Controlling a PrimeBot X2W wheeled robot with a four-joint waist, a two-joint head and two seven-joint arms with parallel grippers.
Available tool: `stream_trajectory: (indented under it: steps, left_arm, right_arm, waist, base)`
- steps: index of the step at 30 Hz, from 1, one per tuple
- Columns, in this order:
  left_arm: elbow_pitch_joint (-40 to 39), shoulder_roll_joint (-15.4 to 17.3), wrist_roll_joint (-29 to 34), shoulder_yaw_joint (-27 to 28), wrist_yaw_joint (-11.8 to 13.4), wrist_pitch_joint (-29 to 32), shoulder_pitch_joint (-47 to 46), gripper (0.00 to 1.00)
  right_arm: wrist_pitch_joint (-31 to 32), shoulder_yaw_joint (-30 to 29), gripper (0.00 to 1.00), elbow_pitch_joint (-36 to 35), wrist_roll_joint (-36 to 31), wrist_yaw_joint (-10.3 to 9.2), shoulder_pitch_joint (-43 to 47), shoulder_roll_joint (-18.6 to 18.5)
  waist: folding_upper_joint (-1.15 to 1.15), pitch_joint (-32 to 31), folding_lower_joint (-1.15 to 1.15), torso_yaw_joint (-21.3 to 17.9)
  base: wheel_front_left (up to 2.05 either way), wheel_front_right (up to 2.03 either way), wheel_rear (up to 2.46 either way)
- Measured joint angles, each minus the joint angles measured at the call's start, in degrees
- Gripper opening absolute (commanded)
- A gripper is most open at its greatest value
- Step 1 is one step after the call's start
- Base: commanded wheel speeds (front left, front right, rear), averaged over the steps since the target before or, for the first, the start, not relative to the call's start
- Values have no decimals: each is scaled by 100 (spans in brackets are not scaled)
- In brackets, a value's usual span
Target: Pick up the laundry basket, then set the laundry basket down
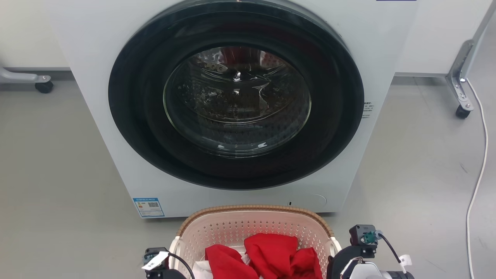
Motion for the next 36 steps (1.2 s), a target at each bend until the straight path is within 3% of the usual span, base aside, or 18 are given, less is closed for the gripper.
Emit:
stream_trajectory:
  steps: [36]
  left_arm:
    - [80, 1, -187, -229, 20, -68, -23, 0]
  right_arm:
    - [-120, 408, 0, 90, 420, 0, -149, 0]
  waist:
    - [0, 81, 0, -20]
  base:
    - [0, 0, 0]
